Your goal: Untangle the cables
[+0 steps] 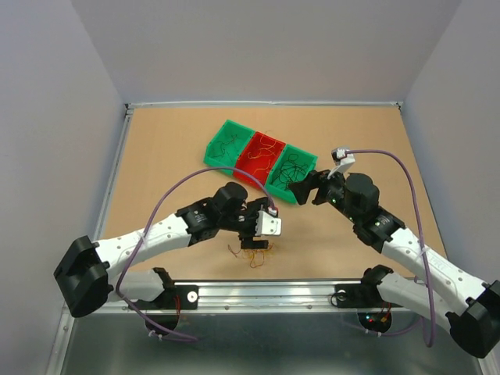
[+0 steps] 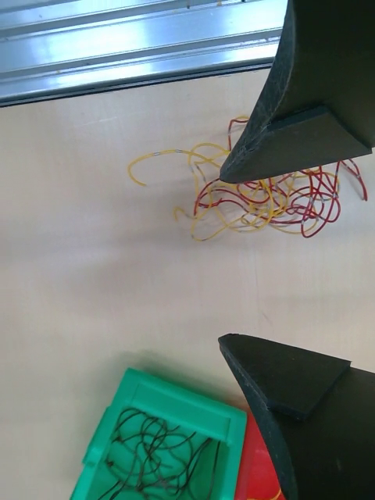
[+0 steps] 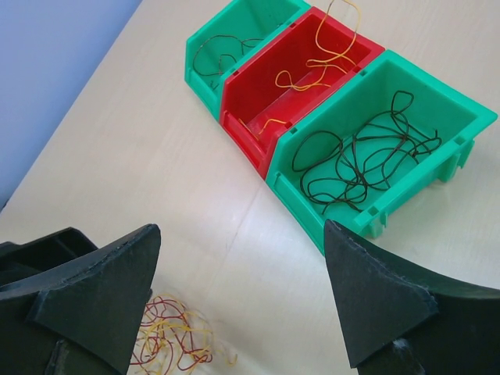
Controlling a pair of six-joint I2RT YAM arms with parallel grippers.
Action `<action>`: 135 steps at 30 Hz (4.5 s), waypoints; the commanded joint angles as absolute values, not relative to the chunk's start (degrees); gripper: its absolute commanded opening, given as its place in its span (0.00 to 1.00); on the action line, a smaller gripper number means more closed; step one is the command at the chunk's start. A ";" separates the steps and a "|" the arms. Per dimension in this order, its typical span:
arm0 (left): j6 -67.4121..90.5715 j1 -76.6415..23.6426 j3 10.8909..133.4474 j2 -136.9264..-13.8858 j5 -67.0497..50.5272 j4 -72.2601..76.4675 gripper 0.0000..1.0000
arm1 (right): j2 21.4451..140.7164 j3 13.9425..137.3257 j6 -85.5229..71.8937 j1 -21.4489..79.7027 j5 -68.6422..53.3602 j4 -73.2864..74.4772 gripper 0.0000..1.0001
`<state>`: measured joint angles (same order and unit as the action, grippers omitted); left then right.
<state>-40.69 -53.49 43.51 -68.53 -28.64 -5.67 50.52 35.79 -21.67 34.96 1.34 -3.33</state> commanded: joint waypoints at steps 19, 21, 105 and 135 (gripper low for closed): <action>-38.59 -64.07 45.44 -77.42 -23.40 -1.85 0.69 | 41.31 33.31 -20.92 35.24 6.15 -3.87 0.90; -38.32 -64.07 46.05 -79.45 -21.98 -1.84 0.66 | 40.26 32.96 -20.66 35.24 5.98 -3.87 0.90; 9.20 7.46 70.75 -58.35 16.78 18.64 0.00 | 33.31 20.74 -2.02 35.25 -53.54 -26.02 0.19; 22.15 -5.97 67.84 -49.03 -44.91 32.89 0.00 | 76.71 39.87 -14.43 46.30 -23.32 -52.73 1.00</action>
<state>20.45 -2.42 61.95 -47.03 -42.00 31.70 71.11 30.39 -15.92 40.64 -33.50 -44.07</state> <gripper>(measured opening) 0.026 0.997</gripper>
